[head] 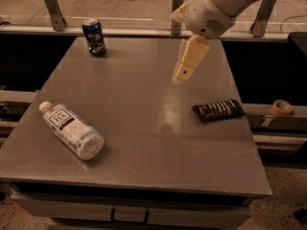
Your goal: Pick pepsi can
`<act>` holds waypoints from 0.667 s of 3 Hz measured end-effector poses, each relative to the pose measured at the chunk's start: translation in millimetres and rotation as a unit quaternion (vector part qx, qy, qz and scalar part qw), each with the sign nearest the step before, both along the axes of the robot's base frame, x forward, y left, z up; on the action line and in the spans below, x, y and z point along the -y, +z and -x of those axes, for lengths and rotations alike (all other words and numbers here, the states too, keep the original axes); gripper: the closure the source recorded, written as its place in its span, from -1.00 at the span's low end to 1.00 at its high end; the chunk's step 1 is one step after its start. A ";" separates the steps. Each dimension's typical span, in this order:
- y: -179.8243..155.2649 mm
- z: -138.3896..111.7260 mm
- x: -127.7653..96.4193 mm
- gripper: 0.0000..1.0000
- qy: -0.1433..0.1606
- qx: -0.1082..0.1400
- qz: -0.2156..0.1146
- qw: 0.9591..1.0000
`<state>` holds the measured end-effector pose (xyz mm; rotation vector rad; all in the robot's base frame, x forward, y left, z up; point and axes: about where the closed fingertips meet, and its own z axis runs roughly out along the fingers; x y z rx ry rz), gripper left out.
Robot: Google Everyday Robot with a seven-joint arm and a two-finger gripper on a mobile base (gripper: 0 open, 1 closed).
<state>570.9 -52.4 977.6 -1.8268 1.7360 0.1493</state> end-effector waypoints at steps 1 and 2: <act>-13.8 -45.7 -47.5 -1.00 -0.008 0.010 -0.063 0.998; -15.2 -103.4 -94.2 -1.00 -0.020 0.034 -0.115 0.993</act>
Offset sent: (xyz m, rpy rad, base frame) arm 0.1772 0.1485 -0.0111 0.3629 -0.1356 -0.0761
